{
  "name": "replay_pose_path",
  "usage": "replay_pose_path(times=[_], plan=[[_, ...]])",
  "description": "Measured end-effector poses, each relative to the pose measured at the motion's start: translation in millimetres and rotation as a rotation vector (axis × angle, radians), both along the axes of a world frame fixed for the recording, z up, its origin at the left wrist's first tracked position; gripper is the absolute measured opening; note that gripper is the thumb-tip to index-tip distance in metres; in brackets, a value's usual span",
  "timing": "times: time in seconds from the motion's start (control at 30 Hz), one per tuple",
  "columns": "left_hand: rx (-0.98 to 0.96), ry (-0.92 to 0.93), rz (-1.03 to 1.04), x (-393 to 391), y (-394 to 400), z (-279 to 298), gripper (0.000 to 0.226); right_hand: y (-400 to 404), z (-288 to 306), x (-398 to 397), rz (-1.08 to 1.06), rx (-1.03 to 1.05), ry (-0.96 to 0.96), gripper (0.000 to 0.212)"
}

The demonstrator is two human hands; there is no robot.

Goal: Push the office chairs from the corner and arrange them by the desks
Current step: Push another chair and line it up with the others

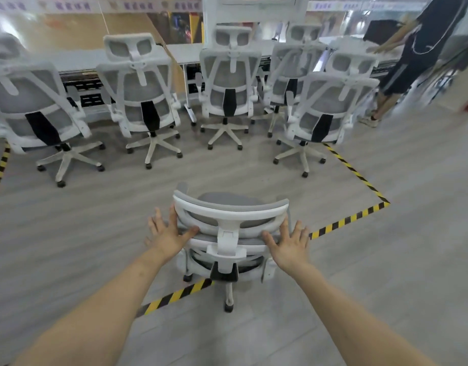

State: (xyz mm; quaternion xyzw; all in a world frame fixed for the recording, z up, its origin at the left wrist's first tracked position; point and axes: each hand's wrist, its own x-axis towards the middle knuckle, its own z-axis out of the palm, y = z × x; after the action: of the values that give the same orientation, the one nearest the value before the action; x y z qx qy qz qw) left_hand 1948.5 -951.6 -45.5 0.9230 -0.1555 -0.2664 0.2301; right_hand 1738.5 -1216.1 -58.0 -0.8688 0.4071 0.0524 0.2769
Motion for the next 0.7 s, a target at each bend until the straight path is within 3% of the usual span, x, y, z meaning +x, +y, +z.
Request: replay_pose_path(times=[0.7], plan=[[-0.069,-0.065,0.197,400,-495,-5,0.102,-532,6,455,0.18,-0.039,0.002,0.101]])
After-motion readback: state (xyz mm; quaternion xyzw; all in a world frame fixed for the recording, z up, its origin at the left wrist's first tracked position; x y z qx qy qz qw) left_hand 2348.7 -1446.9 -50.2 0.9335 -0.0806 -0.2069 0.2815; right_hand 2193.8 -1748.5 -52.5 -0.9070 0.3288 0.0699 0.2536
